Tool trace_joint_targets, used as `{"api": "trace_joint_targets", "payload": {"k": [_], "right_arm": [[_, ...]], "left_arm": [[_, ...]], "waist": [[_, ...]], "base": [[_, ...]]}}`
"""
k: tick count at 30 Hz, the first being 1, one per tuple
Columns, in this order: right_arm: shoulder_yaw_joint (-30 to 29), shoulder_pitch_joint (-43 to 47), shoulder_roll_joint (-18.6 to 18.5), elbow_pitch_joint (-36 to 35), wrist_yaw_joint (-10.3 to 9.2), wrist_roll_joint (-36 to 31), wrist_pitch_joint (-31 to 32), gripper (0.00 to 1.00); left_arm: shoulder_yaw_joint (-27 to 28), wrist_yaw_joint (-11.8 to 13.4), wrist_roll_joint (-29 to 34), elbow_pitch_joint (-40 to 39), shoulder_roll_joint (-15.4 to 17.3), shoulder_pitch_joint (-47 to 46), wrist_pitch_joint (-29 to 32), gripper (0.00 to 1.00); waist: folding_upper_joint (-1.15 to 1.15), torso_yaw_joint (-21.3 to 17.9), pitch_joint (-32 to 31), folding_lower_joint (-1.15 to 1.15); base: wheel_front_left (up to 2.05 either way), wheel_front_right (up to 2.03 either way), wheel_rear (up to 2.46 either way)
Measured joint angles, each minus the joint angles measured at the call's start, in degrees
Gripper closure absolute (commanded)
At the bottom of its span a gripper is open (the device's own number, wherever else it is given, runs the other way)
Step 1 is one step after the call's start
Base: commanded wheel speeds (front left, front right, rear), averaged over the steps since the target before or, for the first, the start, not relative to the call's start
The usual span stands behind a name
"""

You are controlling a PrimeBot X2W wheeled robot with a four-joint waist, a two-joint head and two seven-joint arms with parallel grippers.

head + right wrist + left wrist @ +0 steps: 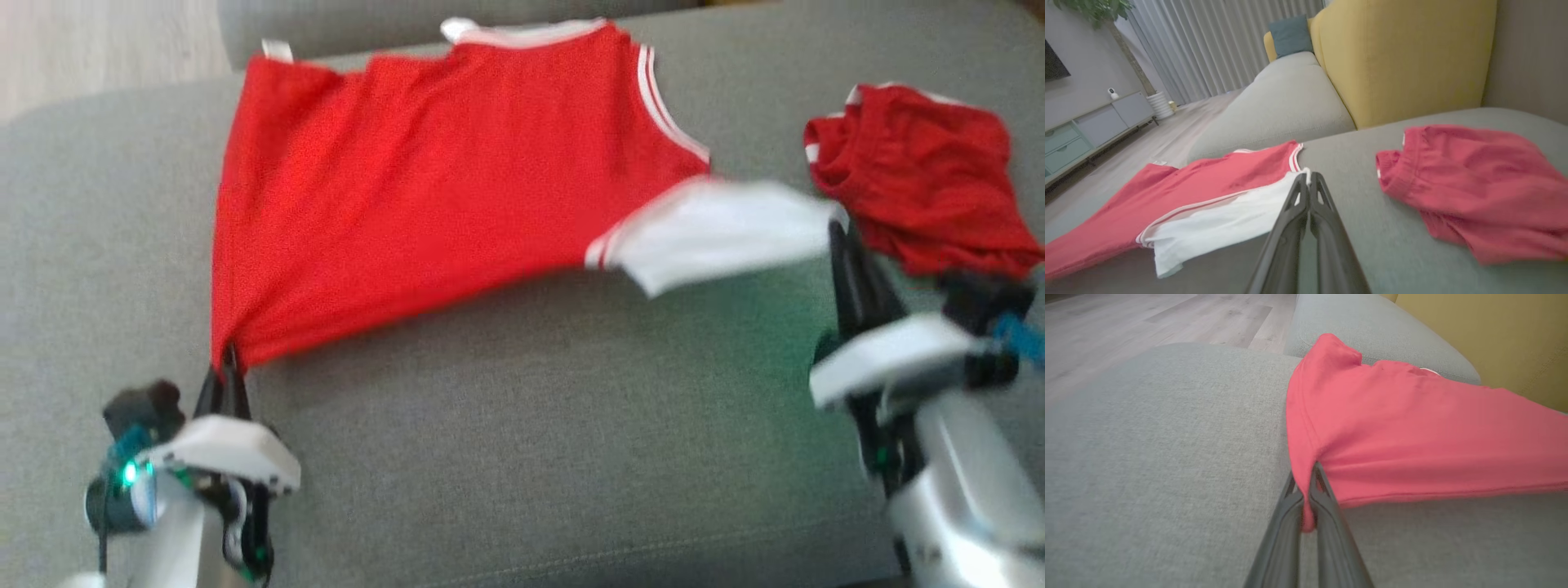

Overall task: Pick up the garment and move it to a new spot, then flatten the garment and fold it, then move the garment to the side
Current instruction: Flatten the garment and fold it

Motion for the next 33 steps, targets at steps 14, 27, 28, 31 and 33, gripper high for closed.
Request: {"api": "trace_joint_targets", "payload": {"k": [14,27,28,31,33], "right_arm": [[-0.7,21.0,0.8,-8.7,0.00,0.8,7.9,1.00],[-2.3,8.1,2.5,-14.0,0.00,-2.2,8.8,1.00],[-2.1,6.0,2.5,-13.1,0.00,-2.7,8.7,1.00],[-2.1,0.9,2.5,-9.2,0.00,-4.0,7.7,1.00],[-2.1,-2.0,2.6,-5.9,0.00,-4.5,6.8,1.00]], "left_arm": [[-0.1,0.9,-1.5,-0.2,-0.7,12.8,0.0,1.00],[-2.0,1.3,1.0,-3.8,-0.7,5.3,0.0,1.00],[-2.1,1.3,1.4,-3.8,-0.7,3.8,0.0,1.00],[-2.2,0.5,2.7,-2.7,-0.7,-0.3,0.0,1.00],[-2.4,0.1,3.4,-1.3,-0.6,-2.7,0.0,1.00]], "waist": [[0.00,-0.5,-6.2,0.00],[0.00,1.9,-2.1,0.00],[0.00,2.2,-1.7,0.00],[0.00,2.8,-0.3,0.00],[0.00,3.1,0.8,0.00]], "base": [[0.00,0.00,0.00],[0.00,0.00,0.00],[0.00,0.00,0.00],[0.00,0.00,0.00],[0.00,0.00,0.00]]}}
